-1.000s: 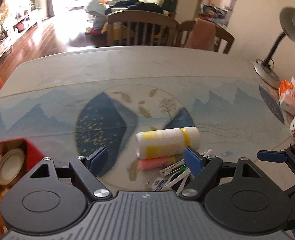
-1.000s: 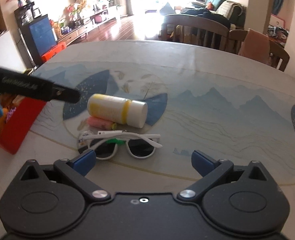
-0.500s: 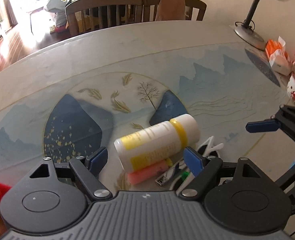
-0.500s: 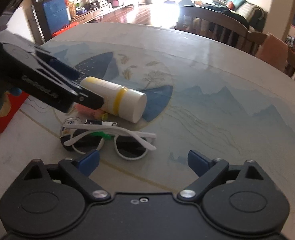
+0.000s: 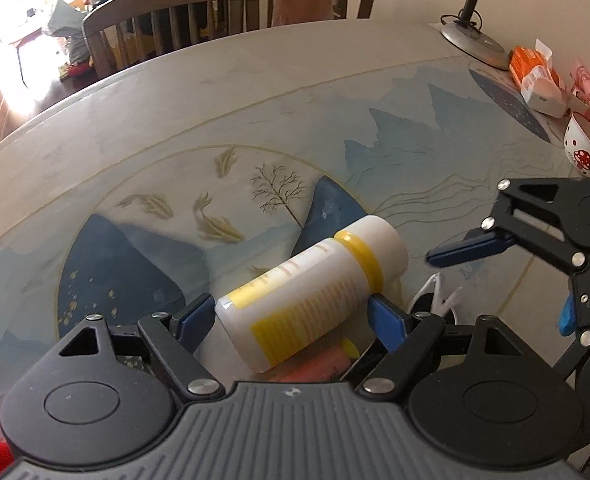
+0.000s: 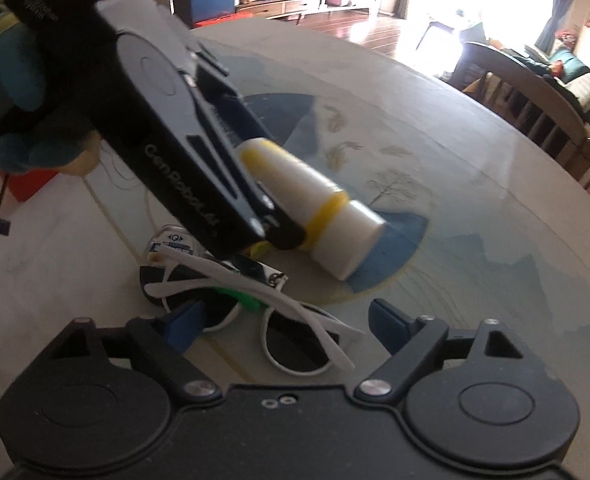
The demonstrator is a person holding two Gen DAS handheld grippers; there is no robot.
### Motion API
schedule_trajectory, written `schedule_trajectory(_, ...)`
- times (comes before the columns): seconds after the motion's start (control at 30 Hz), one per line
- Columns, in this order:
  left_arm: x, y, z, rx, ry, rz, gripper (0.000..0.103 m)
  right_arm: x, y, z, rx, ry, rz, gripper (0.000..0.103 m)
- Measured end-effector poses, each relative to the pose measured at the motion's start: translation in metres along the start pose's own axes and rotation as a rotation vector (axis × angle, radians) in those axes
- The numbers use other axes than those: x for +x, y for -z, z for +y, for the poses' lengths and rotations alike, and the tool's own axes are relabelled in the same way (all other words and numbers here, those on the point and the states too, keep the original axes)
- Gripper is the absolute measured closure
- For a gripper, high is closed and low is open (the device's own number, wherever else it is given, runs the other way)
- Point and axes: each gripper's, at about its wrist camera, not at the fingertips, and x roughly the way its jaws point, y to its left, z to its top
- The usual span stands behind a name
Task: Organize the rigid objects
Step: 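Grasp white sunglasses by a temple arm with right gripper while left gripper lowers toward bottle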
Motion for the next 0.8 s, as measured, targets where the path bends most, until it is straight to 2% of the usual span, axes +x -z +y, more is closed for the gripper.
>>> schedule_trajectory(0.23, 0.003, -0.002, -0.001, 0.022, 0.018, -0.010, 0.020, 0.001, 0.001, -0.006, 0.034, -0.107, 0.014, 0.026)
schedule_trajectory(0.33, -0.001, 0.000, 0.001, 0.003, 0.039, -0.017, 0.020, -0.002, 0.007, -0.003, 0.026, -0.137, 0.028, 0.026)
schedule_trajectory(0.6, -0.015, 0.011, -0.005, 0.003, 0.089, -0.015, 0.020, -0.018, 0.028, 0.014, -0.010, -0.152, 0.052, 0.026)
schedule_trajectory(0.7, -0.017, 0.015, -0.007, 0.017, 0.087, -0.012, 0.020, -0.024, 0.037, 0.018, -0.016, -0.154, 0.063, 0.026)
schedule_trajectory(0.77, -0.018, 0.015, -0.007, 0.014, 0.087, -0.015, 0.020, -0.029, 0.043, 0.022, -0.023, -0.147, 0.064, 0.031)
schedule_trajectory(0.8, -0.019, 0.015, -0.007, 0.011, 0.087, -0.017, 0.020, -0.031, 0.044, 0.025, -0.028, -0.139, 0.063, 0.038)
